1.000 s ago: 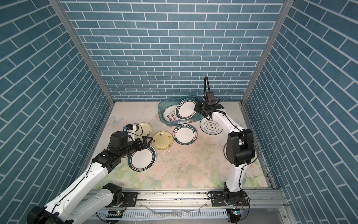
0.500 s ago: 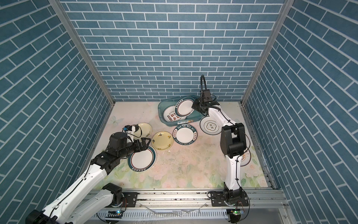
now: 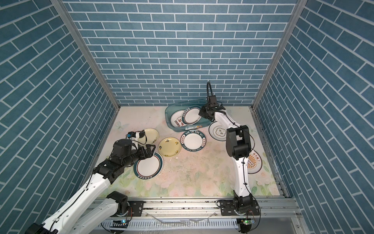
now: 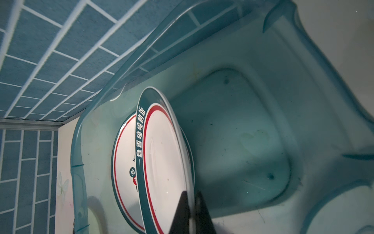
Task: Place the plates into the plastic bin on the countertop
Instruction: Place the plate in the plastic bin.
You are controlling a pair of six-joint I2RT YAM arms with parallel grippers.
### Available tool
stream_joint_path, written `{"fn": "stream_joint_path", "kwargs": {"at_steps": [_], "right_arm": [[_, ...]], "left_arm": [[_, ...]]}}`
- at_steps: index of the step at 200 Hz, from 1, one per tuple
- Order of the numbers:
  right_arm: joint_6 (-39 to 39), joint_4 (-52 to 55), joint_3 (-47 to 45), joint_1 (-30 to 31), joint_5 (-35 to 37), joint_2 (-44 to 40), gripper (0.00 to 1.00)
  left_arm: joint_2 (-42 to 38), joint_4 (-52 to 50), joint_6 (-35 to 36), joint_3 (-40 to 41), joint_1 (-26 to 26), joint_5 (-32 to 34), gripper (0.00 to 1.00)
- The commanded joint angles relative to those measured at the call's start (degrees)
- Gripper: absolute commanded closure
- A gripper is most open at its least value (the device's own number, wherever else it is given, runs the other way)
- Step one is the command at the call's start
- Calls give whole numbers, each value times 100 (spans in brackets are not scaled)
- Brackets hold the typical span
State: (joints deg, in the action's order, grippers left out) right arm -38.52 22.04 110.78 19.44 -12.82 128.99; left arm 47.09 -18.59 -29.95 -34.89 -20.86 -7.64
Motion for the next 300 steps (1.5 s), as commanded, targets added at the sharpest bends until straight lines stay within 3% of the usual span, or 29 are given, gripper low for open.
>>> {"fn": "stream_joint_path", "kwargs": {"at_steps": [1,123,134,149,165,184,226,259,300], "right_arm": [[-66,-16,288,111,-234,113,100],[-54,736,1678,395,-507,1091,100],[33,890,1768,394,-460,1111,86],[150,1313,1980,393,-280,1144,54],[382,1912,2353,374,-75,1148,36],[706,2331,2632,350,81,1053,26],[880,2738,2698,257,-115,419,20],[1100,2538,1787,253,-348,-795,20],[923,964,-1291,245,-620,-2990,20]], "left_arm": [[51,6,42,16,21,-27,0],[97,-4,86,-24,23,-9,0],[113,-13,95,-29,28,-16,0],[113,-33,119,-61,23,-18,0],[90,-97,156,-91,23,1,0],[47,-119,179,-75,21,33,0],[74,-491,219,-266,28,212,0],[-221,-1347,176,-486,25,542,0],[-531,-2965,-111,-666,26,1573,0]]}}
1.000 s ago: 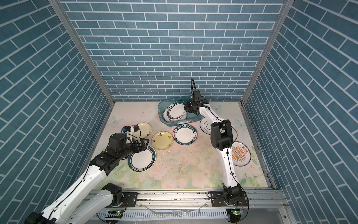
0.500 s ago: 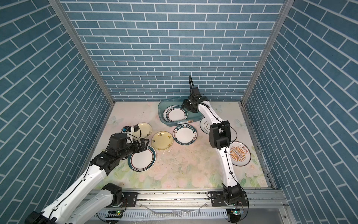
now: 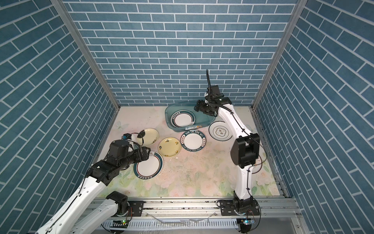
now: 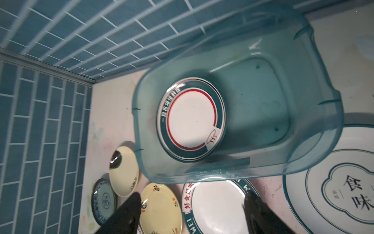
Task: Place the plates into the plastic bin on the countertop
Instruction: Place the plate in the plastic bin, then pick up the plate from the middle-left of the table.
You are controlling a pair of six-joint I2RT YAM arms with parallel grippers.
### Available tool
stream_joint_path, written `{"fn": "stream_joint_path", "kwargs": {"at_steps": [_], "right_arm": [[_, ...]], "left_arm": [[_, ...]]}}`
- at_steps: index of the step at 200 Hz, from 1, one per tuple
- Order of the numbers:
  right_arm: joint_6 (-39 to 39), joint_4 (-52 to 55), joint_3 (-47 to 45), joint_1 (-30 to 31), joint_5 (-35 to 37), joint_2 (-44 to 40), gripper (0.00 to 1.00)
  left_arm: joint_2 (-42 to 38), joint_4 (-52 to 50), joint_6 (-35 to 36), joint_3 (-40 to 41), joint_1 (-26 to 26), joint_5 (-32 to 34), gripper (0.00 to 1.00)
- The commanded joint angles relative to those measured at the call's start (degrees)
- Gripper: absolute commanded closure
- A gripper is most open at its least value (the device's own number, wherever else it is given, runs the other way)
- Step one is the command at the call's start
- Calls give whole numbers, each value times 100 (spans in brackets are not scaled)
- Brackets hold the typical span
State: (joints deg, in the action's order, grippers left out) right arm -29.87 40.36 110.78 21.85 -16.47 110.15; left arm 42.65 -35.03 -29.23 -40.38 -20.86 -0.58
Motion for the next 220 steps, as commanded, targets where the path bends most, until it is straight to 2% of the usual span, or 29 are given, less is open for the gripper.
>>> {"fn": "stream_joint_path", "kwargs": {"at_steps": [1,11,23,49,80,120,148,181,202,220], "right_arm": [[55,-891,-1359,4,-262,-1151,20],[116,-1078,-1955,8,-366,-1588,21],[162,-1192,-2594,4,-368,-2073,21],[135,-1840,-4042,-10,-536,-3215,20],[-19,-2254,-5253,-31,-784,-4156,20],[350,-1790,-5742,-68,-1434,-4664,19],[227,-2077,-6125,-92,-1859,-4774,19],[104,-2274,-6242,-102,-2257,-4591,19],[108,-2336,-6236,-115,-2295,-4519,19],[138,-2335,-6206,-135,-2274,-4452,19]], "left_arm": [[-84,-1357,-190,-109,32,902,0],[-33,-1648,-485,-91,-74,1264,0],[10,-1666,-602,-93,-64,1089,0],[-41,-1775,-1124,18,-33,1262,0],[-580,-1254,-1512,740,56,698,0],[-1787,-872,-2408,1688,270,102,0],[-2500,-208,-3031,2466,566,-493,1],[-2467,255,-3329,2996,1088,-1300,10],[-2266,415,-3352,3069,1174,-1427,15],[-2045,606,-3328,3109,1190,-1404,23]]}}
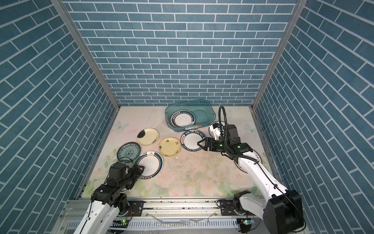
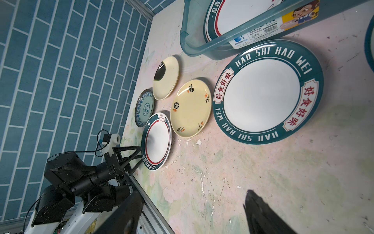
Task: Place the plates into the plastic bin on the countertop
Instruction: Pick up the plate from the middle-left of the table.
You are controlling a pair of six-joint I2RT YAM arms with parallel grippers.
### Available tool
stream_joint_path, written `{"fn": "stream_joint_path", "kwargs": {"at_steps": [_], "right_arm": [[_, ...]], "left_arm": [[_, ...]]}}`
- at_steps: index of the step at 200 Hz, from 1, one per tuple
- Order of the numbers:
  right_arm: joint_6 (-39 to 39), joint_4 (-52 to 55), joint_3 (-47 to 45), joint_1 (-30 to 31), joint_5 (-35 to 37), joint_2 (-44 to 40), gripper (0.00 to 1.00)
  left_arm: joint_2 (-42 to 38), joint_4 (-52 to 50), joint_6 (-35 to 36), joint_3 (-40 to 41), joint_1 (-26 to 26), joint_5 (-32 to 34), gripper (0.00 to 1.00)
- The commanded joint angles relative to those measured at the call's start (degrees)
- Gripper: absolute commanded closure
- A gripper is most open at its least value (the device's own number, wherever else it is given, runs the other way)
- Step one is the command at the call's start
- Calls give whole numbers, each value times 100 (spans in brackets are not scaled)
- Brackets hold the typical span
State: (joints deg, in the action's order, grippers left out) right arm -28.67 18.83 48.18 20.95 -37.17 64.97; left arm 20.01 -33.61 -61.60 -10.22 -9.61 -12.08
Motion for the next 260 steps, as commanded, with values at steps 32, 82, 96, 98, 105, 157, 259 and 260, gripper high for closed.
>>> {"fn": "stream_joint_path", "kwargs": {"at_steps": [32,82,96,98,105,157,259,260], "right_arm": [[20,-133,73,-82,-204,182,19],[1,-153,-37,-117,-69,173,19],[-11,-167,-46,-119,-64,209,19],[-15,-164,-46,-122,-70,216,19],[-21,-160,-38,-118,-79,235,19],[-25,-168,-80,-117,-28,214,19],[-66,18,-218,-131,209,-22,19],[-68,17,-220,-128,218,-21,19]], "left_arm": [[646,979,-114,280,79,-303,31],[882,1042,-59,341,125,-254,44],[856,1023,-61,383,134,-238,46],[849,1016,-62,388,139,-235,47],[826,999,-71,413,143,-226,50],[521,590,-97,456,161,-85,63],[390,592,-72,595,161,-5,77],[390,592,-72,597,161,-5,78]]}}
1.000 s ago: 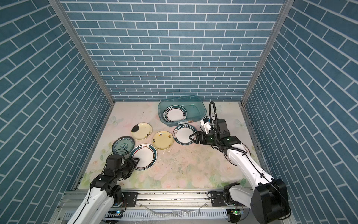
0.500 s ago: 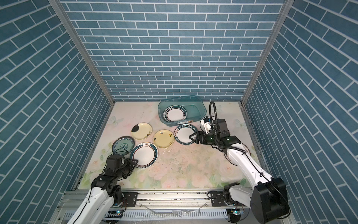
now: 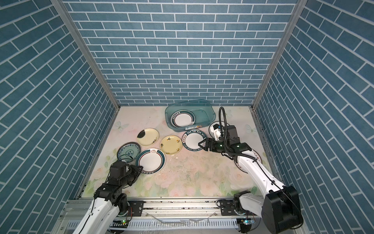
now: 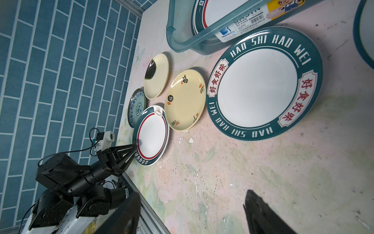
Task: Place the plates into the plastic bin on the countertop
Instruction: Pick up the plate from the middle-left of the table.
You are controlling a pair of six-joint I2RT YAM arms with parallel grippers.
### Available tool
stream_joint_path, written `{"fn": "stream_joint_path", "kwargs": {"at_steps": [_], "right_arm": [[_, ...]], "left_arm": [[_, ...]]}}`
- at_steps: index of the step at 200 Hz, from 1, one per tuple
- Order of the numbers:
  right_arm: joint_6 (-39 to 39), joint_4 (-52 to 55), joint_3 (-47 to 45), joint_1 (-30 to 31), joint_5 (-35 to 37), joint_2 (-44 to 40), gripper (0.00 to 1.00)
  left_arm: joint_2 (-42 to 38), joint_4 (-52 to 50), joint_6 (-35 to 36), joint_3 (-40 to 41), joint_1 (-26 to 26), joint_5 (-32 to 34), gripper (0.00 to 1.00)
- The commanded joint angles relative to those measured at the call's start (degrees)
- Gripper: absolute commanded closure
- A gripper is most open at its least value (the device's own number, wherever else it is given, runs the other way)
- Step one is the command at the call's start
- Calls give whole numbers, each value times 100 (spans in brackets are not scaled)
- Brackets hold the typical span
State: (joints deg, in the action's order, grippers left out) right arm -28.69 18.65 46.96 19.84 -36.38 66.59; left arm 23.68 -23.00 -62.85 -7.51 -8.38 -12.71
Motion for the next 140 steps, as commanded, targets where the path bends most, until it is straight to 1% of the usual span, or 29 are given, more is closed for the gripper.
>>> {"fn": "stream_joint_path", "kwargs": {"at_steps": [1,45,90,110,140], "right_arm": [[-66,34,-98,-25,140,-186,19],[-168,-50,-161,-24,142,-221,19],[-172,2,-170,-28,243,-299,19],[-164,5,-182,-27,248,-349,19],[-168,-13,-209,-31,254,-362,19]], "left_arm": [[22,-468,53,319,34,58,78],[62,-553,139,225,38,93,84],[76,-685,180,129,38,170,88],[75,-705,176,93,38,183,93],[75,-756,168,-9,38,192,95]]}}
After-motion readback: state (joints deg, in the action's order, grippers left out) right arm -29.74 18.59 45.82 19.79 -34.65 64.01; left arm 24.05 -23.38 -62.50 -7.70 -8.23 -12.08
